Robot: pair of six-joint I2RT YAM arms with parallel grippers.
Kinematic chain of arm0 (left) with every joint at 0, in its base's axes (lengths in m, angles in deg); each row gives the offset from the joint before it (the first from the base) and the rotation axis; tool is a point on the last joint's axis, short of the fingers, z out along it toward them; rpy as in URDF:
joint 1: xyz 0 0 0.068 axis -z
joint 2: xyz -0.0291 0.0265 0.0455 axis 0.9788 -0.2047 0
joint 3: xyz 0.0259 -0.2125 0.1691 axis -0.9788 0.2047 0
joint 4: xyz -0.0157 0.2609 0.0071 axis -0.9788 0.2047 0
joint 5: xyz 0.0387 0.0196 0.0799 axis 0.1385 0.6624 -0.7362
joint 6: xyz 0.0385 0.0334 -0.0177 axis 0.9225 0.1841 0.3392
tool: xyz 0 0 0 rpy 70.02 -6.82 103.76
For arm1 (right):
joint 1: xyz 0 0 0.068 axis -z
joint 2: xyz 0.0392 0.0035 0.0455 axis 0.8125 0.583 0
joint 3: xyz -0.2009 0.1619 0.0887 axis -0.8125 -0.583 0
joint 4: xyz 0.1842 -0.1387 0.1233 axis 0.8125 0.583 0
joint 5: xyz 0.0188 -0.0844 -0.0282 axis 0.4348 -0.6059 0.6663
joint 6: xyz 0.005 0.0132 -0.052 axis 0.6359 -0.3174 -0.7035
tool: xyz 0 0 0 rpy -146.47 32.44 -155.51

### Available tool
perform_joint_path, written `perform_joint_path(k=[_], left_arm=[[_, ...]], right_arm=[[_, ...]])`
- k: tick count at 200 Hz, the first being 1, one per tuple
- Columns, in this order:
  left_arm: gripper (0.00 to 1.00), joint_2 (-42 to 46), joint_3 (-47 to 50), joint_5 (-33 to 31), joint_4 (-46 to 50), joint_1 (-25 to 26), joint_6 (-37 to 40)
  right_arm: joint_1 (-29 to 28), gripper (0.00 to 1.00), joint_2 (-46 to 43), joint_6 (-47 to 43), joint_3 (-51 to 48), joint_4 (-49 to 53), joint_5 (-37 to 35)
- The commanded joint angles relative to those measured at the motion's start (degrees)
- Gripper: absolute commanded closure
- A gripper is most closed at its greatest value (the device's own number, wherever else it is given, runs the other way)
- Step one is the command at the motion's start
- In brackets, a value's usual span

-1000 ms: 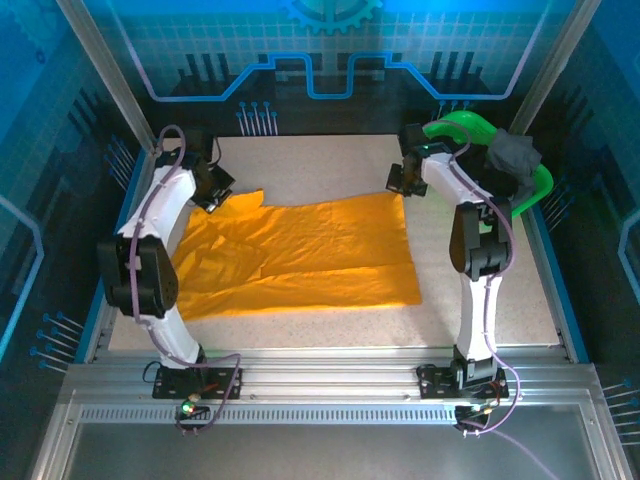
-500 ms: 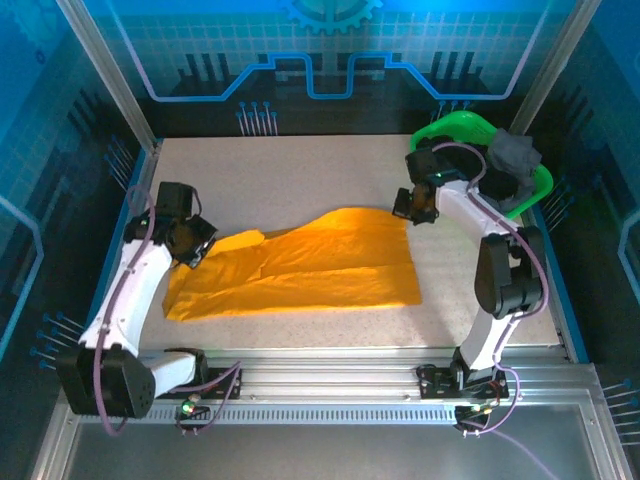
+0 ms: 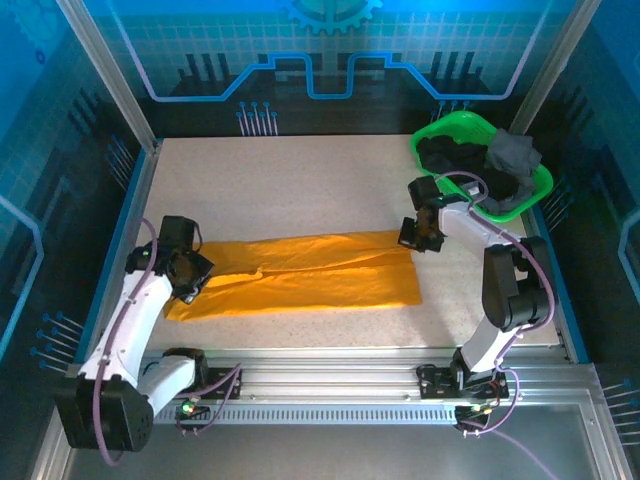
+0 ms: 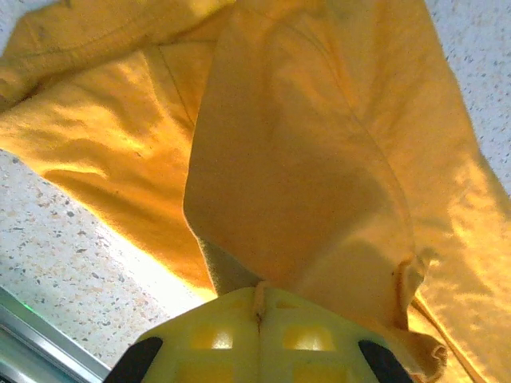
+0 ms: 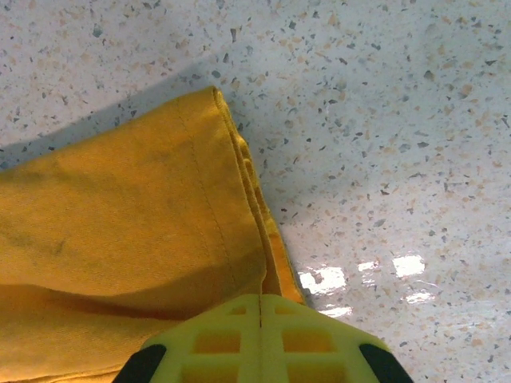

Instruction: Fold and stack the t-shirts

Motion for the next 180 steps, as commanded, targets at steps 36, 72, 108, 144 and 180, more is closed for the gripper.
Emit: perform_joint_path(k=[36,72,108,144,180], left_arm=[[1.00,3.1,4.4,-2.0,2.3,-0.4,-1.1],[1.00,3.0,7.2,-1.5,0.9,-0.4,-1.9],[0.75,3.0,7.1,-1.0,1.1,-0.4,-2.9],[0.65,1.1,1.3,-3.2,0.7,-0.4,-2.1],[0.65,-7.4,-3.7,-0.8,-6.4,-4.0,-0.5]], right_arm=[[-1.2,1.00,-0.3,-0.2,-1.0,2.5,-1.5],[-1.7,0.81,-1.3,1.0,-2.5,3.3,-2.4],[-1.7,0.68,-4.5,3.1,-2.5,4.7,-5.7],[-3.1,0.68,-4.6,3.3,1.1,4.8,-4.2],[-7.1,0.84,0.3,2.7,5.9,3.8,-0.2]])
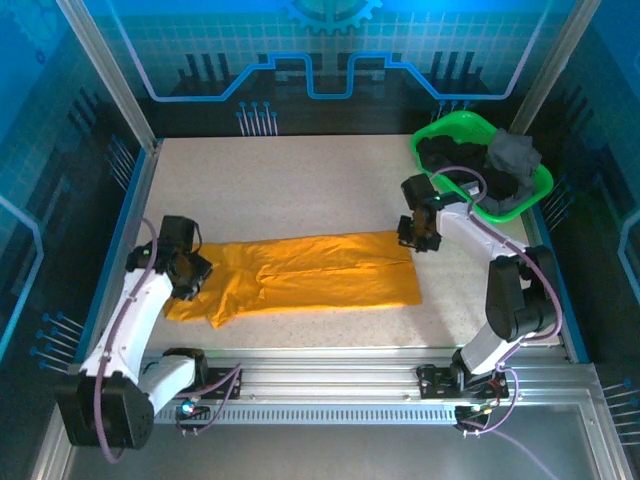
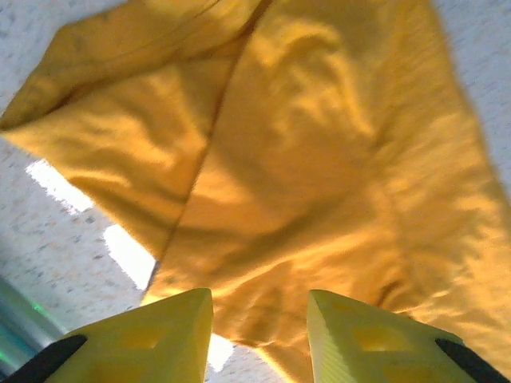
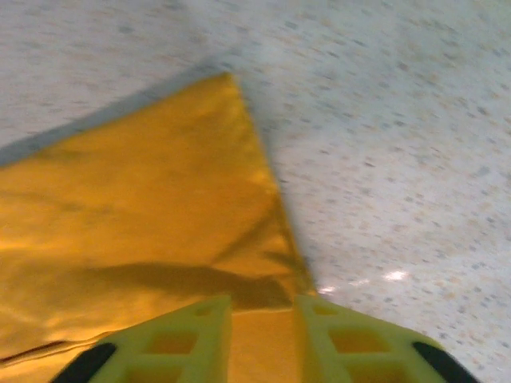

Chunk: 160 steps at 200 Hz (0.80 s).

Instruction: Fold and stack the t-shirts

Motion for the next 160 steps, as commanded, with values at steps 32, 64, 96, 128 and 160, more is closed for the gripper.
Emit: perform_joint_path(k=[32,64,96,128,160], left_arm=[[0.71,-16.0,-5.6,7.1,-13.9,-8.1,2.9],[0.74,-29.5,-10.7,8.5,-15.7,-10.0,6.3],[0.74,-38.6,-14.6,3.6,-12.9,-12.8,8.7],[0.73,-40.8,-16.1,-0.1,-12.6,-16.2,9.2],[0.73,-44.9,-19.1,3.1,-13.5,-18.6,10.2]], right_arm=[[-2.8,0.86,10.2,1.3,7.0,0.9,7.4],[0.3,0.85,19.2,2.2,12.9,6.8,8.9],[2.7,0.82,27.1,3.1,20.1,13.2,7.3],[4.0,0.82,31.1,5.1,25.4,16.9,7.4],[4.2,0.83,33.8,6.1,28.4,18.3,8.1]])
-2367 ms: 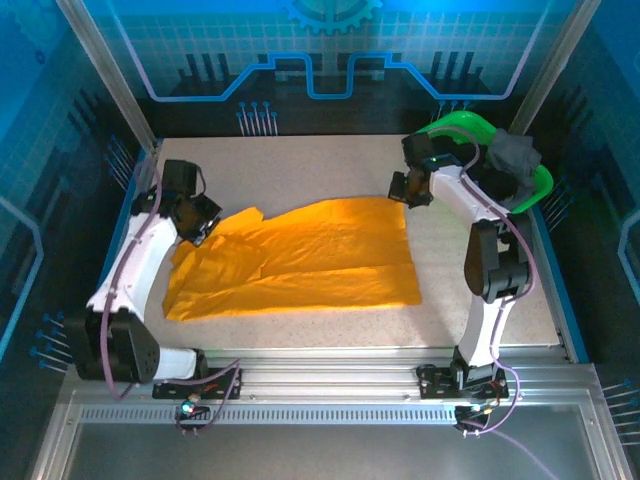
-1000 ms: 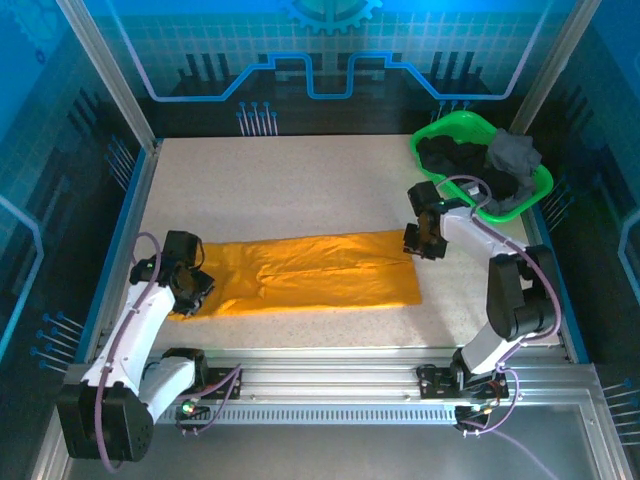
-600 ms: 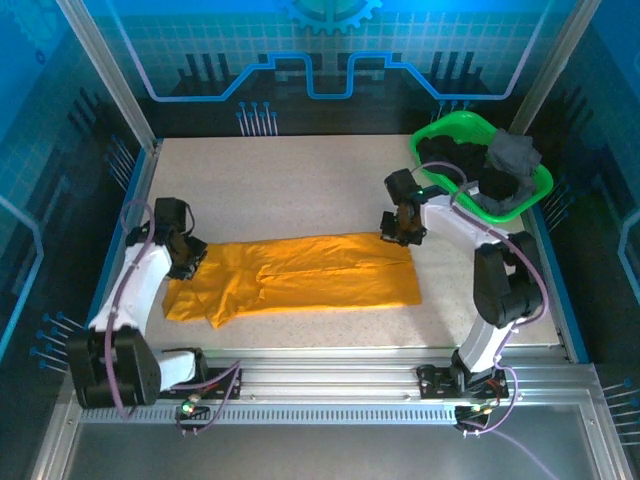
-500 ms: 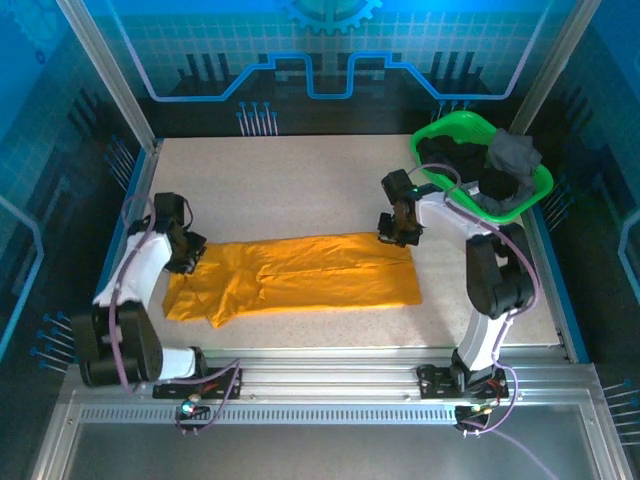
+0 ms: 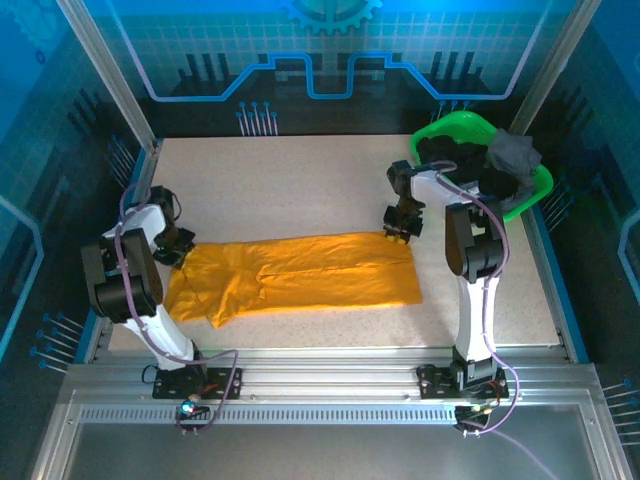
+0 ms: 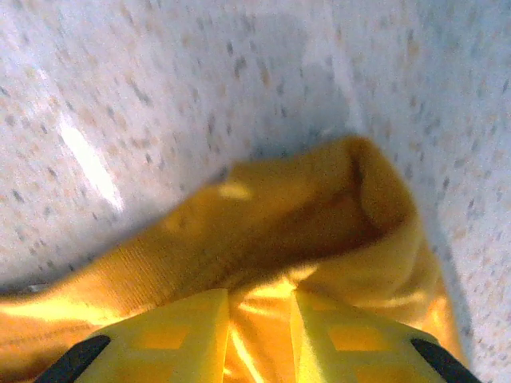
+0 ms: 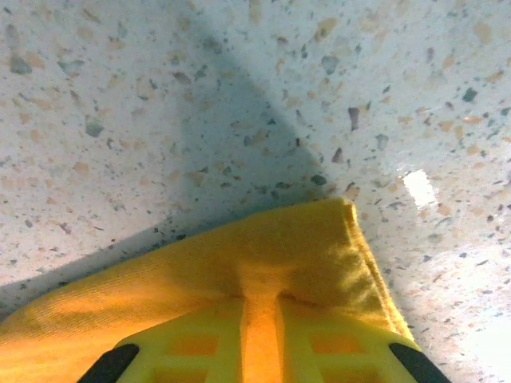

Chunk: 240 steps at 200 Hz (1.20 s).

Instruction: Fold and stack the t-shirts

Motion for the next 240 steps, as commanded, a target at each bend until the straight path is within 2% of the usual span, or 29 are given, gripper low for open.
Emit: perform_joint_path(k=[1,47,77,117,140,170,191,203,217,240], left_arm=[[0.73,-3.2,-3.2,0.7,0.2,-1.2,2.1],[0.73,-7.0,-8.1,7.1,-1.1,0.7,1.5],[0.74,-10.4,-11.4,10.4,-1.1,2.8,0.6],[0.74,-15.4,-17.3,10.0,1.8,3.1,0.7],[0.78,-15.8,-20.2,7.7,3.6,2.6,1.4],[0.90,-14.3,-20.0,6.0,3.8,0.3,1.7],[0.91,-13.1,-20.2,6.0,3.8,-0.8,2.9],[0.86,-11.2,-20.2,5.0,3.7,-0.9,3.5],[0.70,-7.5,-19.2,3.1,3.6,-0.6,3.5],[0.64,1.9,-12.8,2.7,1.5,0.8,3.2]], right_arm=[[0.8,0.83,3.4,2.1,1.6,3.6,0.0],[2.8,0.82,6.7,1.8,6.1,4.3,0.4],[4.5,0.82,11.7,0.7,14.7,6.6,1.0],[7.3,0.82,20.0,-0.6,29.3,11.3,3.5],[8.2,0.82,23.1,-1.7,35.7,13.1,2.4],[7.5,0.80,20.5,-4.6,35.0,10.7,3.0],[6.3,0.78,16.2,-6.6,31.2,8.2,1.9],[5.5,0.76,12.6,-7.9,28.0,5.4,1.7],[4.3,0.73,9.3,-9.6,25.4,3.3,0.7],[2.3,0.65,2.1,-12.0,21.1,0.6,0.1]])
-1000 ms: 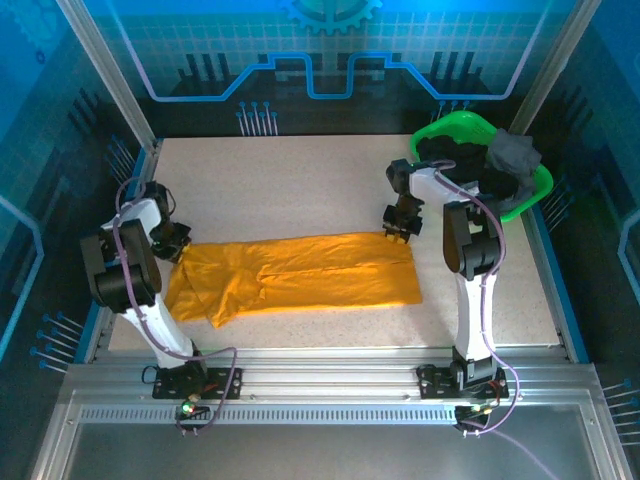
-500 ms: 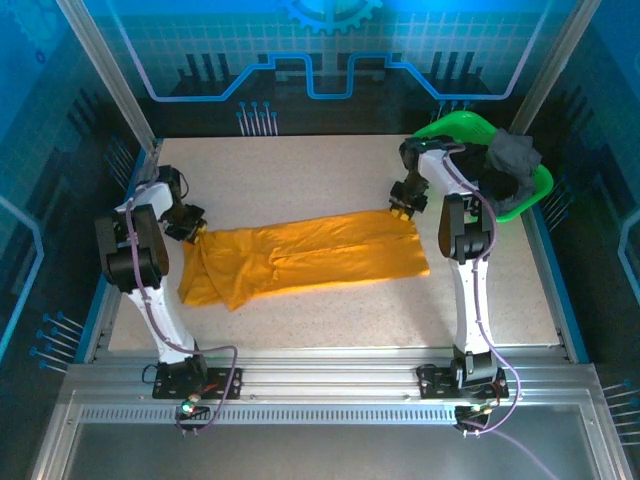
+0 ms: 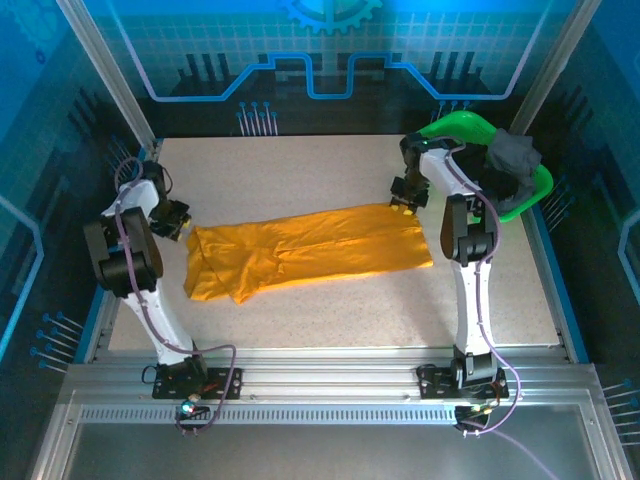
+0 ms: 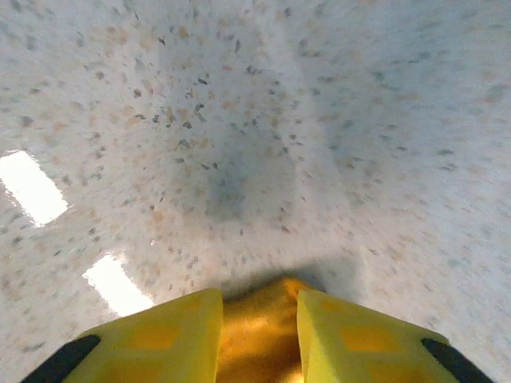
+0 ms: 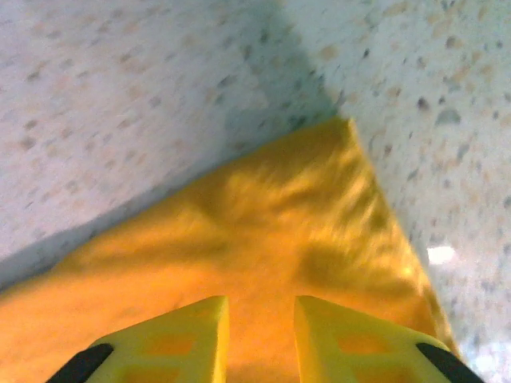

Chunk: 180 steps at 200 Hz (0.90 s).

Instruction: Fold and stack the t-shirts

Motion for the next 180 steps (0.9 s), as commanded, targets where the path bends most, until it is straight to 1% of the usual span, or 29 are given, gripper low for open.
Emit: perform_joint_path(k=[1,13,28,45,58,74,86,100,132,158,180], left_arm=[[0.64,12.3,5.2,-1.5,-0.2,1.6,0.4],[0.62,17.4,11.3,2.3,-2.1,2.8,-0.4],[0.59,23.1,19.8,7.3,-5.2,4.8,-1.4],[0.57,28.1,28.9,13.0,-9.5,5.8,-3.8],[0.57,30.5,34.8,16.3,-14.1,6.1,-5.4],[0.58,31.1,37.5,16.5,-15.7,6.4,-4.7],[0.58,30.6,37.6,14.9,-14.4,6.4,-3.1],[0.58,29.7,37.9,14.6,-15.6,6.4,-1.6],[0.61,27.0,37.8,14.1,-18.5,6.4,-0.7],[0.65,26.6,38.2,13.4,-18.2,6.4,-0.2],[0.67,25.4,38.6,13.3,-18.4,6.4,0.9]], right_arm=[[-2.7,0.65,-9.4,-4.3,-3.6,-4.6,-1.0],[-3.8,0.59,-13.5,-5.4,-8.5,-8.5,1.9],[-5.3,0.52,-17.6,-6.2,-15.1,-13.9,9.0],[-6.7,0.51,-19.1,-5.9,-19.9,-15.7,15.2],[-7.5,0.50,-20.0,-5.0,-23.9,-17.2,18.0],[-7.7,0.49,-20.7,-3.0,-28.2,-19.2,20.4],[-7.7,0.48,-20.2,-2.6,-29.7,-19.0,20.7],[-7.7,0.48,-20.0,-2.6,-30.9,-19.3,20.7],[-7.7,0.48,-19.7,-2.7,-30.9,-19.3,20.7],[-7.6,0.48,-19.6,-2.9,-30.6,-18.8,20.6],[-7.5,0.48,-19.9,-2.7,-30.7,-18.8,20.5]])
